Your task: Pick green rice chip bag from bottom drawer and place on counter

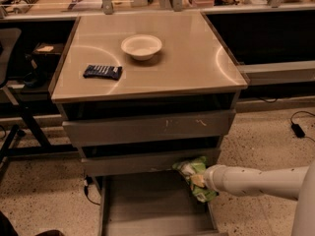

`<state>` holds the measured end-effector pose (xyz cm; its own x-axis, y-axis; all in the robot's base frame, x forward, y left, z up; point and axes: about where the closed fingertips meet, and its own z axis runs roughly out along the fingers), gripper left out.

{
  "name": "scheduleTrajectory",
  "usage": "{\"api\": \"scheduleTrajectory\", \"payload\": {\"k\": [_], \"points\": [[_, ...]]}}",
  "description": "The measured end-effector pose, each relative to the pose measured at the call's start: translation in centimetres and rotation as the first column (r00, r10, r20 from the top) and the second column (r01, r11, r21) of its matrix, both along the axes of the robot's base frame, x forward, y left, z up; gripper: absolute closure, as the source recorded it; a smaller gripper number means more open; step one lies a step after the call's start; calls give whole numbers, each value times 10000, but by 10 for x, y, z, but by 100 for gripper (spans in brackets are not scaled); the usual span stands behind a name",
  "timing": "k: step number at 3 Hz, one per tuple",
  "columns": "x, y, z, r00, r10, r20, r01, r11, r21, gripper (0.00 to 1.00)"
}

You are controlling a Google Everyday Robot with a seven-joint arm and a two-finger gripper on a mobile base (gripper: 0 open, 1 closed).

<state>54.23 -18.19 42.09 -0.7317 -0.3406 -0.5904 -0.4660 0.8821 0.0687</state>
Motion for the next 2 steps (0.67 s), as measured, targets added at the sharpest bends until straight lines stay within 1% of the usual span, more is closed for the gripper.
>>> {"api": "scheduleTrajectory", "payload": {"k": [1,2], "points": [[-17,-22,40,9961,-750,471,767,9964,-354,100],[-29,-38,85,9863,-1214,1118,1303,9886,-756,100]]}}
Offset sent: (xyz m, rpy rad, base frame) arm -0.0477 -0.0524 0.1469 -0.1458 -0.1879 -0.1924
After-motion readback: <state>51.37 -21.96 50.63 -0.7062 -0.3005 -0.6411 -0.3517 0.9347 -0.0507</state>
